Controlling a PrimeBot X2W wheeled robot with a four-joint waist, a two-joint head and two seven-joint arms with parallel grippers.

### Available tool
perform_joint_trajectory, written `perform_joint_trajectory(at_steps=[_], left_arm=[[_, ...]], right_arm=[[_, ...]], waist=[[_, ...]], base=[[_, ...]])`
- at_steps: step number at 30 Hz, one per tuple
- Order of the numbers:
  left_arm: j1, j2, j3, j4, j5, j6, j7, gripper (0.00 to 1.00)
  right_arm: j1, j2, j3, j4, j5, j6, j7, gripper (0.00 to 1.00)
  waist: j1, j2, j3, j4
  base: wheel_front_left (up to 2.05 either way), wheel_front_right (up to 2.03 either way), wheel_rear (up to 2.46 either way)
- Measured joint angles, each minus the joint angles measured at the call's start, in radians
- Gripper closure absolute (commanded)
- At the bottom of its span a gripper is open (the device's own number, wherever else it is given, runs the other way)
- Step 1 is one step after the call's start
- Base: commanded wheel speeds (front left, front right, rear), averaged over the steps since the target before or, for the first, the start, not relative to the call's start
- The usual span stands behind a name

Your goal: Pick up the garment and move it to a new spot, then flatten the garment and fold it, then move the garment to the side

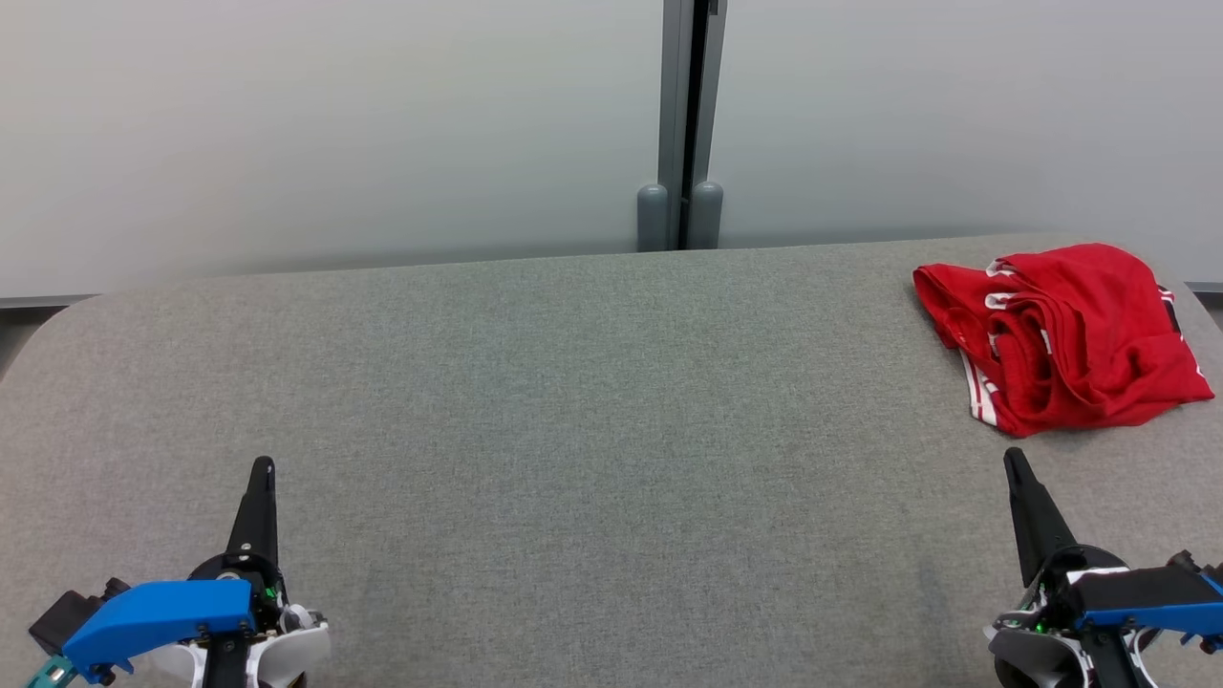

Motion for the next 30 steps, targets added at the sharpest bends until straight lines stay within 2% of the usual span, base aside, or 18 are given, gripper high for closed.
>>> perform_joint_trajectory(at_steps=[19, 30], left_arm=[[-0.021, 0.001, 0.004, 0.004, -0.139, -0.007, 0.032, 1.00], [-0.022, 0.001, 0.004, 0.004, -0.139, -0.007, 0.032, 1.00]], right_arm=[[-0.010, 0.001, -0.010, -0.005, 0.128, 0.000, 0.032, 1.00], [-0.011, 0.001, -0.010, -0.005, 0.128, 0.000, 0.032, 1.00]], waist=[[0.0000, 0.0000, 0.001, 0.004], [0.0000, 0.0002, 0.001, 0.004]], base=[[0.00, 0.00, 0.00], [0.00, 0.00, 0.00]])
